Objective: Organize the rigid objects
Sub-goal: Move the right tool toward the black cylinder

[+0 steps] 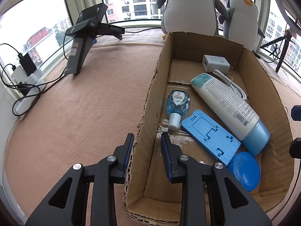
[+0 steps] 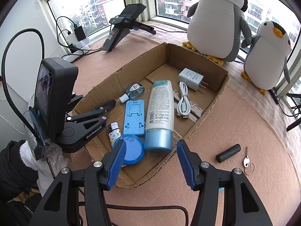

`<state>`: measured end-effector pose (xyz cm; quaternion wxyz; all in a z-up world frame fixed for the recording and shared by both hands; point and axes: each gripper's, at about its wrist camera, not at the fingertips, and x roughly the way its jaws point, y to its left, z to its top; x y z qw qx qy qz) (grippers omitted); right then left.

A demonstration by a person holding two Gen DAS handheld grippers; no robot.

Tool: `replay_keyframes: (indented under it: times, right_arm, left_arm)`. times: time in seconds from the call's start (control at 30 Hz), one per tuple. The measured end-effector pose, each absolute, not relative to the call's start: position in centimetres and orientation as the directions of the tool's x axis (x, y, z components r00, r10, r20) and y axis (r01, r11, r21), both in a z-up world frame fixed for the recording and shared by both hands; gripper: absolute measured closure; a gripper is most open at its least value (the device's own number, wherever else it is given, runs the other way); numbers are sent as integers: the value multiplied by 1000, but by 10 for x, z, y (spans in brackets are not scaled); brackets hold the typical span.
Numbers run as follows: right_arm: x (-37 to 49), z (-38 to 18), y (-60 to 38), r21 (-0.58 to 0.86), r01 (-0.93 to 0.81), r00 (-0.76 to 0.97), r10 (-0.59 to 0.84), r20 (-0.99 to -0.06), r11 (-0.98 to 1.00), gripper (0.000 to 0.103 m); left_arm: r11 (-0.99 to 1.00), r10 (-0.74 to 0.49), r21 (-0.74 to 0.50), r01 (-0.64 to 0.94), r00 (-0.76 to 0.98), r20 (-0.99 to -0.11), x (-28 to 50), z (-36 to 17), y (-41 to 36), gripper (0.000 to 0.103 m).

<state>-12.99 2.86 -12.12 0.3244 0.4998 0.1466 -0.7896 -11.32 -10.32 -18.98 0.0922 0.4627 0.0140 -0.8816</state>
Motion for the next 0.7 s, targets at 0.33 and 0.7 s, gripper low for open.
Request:
replay_keyframes:
  times: [0.33, 0.7]
  right_arm:
    - [-149, -118, 78, 100, 574, -325, -338, -883, -813, 51]
    - [-174, -128, 144, 74, 453, -357, -257, -898, -889, 51]
  left_arm:
    - [-983, -155, 69, 173, -555, -817, -114, -189, -103, 76]
    - [-982, -164, 78, 174, -559, -813, -113, -190, -102, 76]
